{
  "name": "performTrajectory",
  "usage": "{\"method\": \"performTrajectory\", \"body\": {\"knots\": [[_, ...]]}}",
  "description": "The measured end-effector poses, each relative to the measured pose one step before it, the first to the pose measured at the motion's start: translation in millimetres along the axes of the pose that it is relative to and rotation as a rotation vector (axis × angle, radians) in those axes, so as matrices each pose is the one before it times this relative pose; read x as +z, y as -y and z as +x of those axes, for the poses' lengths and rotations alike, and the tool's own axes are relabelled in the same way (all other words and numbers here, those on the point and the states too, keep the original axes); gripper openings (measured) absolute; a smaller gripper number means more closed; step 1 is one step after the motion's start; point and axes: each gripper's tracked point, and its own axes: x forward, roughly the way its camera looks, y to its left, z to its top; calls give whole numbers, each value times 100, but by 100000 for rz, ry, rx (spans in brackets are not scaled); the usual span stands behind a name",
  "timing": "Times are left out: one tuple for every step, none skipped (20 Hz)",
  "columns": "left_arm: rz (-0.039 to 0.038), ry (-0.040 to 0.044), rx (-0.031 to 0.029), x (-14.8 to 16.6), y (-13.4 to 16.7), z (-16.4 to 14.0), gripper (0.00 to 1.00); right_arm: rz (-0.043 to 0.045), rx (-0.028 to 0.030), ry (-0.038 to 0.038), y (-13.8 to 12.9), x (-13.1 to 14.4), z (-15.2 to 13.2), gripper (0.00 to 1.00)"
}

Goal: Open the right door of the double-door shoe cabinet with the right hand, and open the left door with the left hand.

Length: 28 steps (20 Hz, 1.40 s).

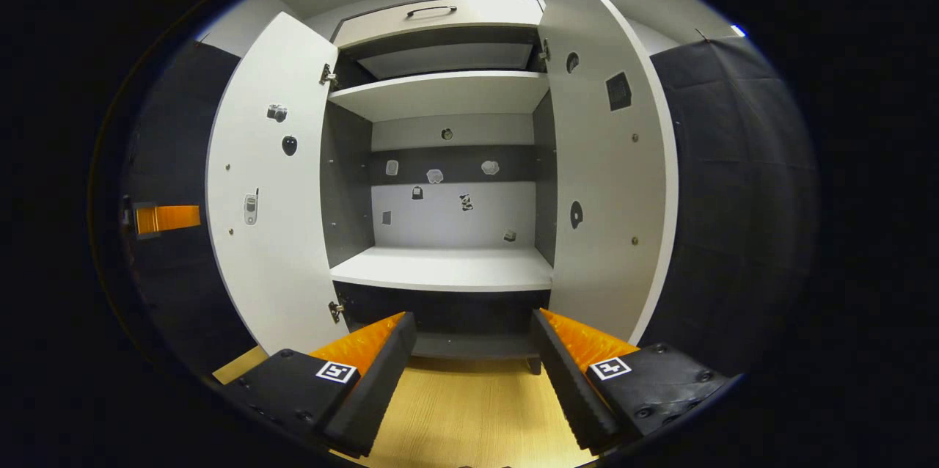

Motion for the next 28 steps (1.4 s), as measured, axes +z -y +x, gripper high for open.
{"method": "performTrajectory", "body": {"knots": [[-291, 153, 213, -402, 1007, -61, 7, 281, -531, 319, 562, 192, -101, 99], [255, -897, -779, -503, 1217, 53, 17, 437, -359, 385, 417, 219, -7, 99], [944, -1171, -520, -660, 1126, 199, 10, 248, -161, 455, 463, 293, 41, 99], [1225, -1272, 96, -500, 842, 191, 17, -121, -400, 151, 544, 272, 33, 99], [856, -1023, -326, -267, 913, 260, 29, -128, -19, 255, 486, 178, 94, 99], [747, 116, 145, -86, 924, -28, 39, 34, -16, 688, 632, 306, -13, 99], [415, 1342, 685, 353, 650, 106, 45, 137, 615, 939, 395, 310, 117, 99], [-128, 1444, 1191, 395, 550, 68, 60, -195, 1211, 324, 341, 135, 206, 99], [-715, 433, 680, 159, 728, -34, 64, -447, 1541, -1691, 324, -245, 142, 99], [-1277, -396, 38, 69, 810, -170, 76, 433, 2099, -1979, 71, -442, -41, 99], [-1653, 228, 1029, 62, 565, 58, 88, 870, 2446, -1459, -126, -253, -73, 99], [-1148, 765, 442, 129, 521, -345, 99, 269, 2442, -339, -204, -212, -71, 99], [-384, 435, 1130, -100, 125, -243, 98, -655, 1947, -231, -135, -257, 26, 99], [541, -233, 1628, -200, -12, -220, 98, -1272, 1285, -1143, 2, -491, -34, 98], [980, -74, 1546, -231, 95, -193, 98, -480, 1176, -1421, -45, -480, -108, 98], [746, 180, 784, -17, 117, -331, 98, 820, 891, -747, -71, -216, -253, 99], [687, 682, -180, 85, 212, -372, 98, 1561, 391, -222, -87, 160, -234, 98], [848, 581, -1180, 97, 257, -398, 98, 1187, -101, 712, -94, 293, -347, 98], [1383, 82, -848, -114, 71, -371, 98, 416, -1202, 1348, 129, 441, -464, 99], [2200, -147, -1, -128, -252, -551, 98, -309, -1436, 2267, 62, 588, -459, 99], [1551, -890, -291, -359, -239, -352, 98, -986, -2103, 2178, 76, 472, -379, 98], [808, -1502, -1059, -417, -67, -303, 98, -1564, -2991, 1664, 236, 305, -379, 98], [116, -2081, -608, -598, -189, -485, 98, -1351, -2651, -344, 250, 43, -472, 98], [-497, -1051, -1127, -489, -262, -428, 98, -445, -1910, 89, 52, 184, -640, 98], [-1479, -141, -1358, -248, -144, -492, 98, 86, -1729, 1133, 201, 365, -648, 99], [-2135, -457, -978, -290, -220, -458, 98, -212, -1363, 1167, 139, 348, -573, 99], [-2401, -640, -879, -425, -281, -566, 98, -897, -1306, 485, 183, 154, -581, 99], [-2012, -199, -998, -203, -242, -505, 98, -1085, -1069, -30, 111, -15, -640, 99]]}}
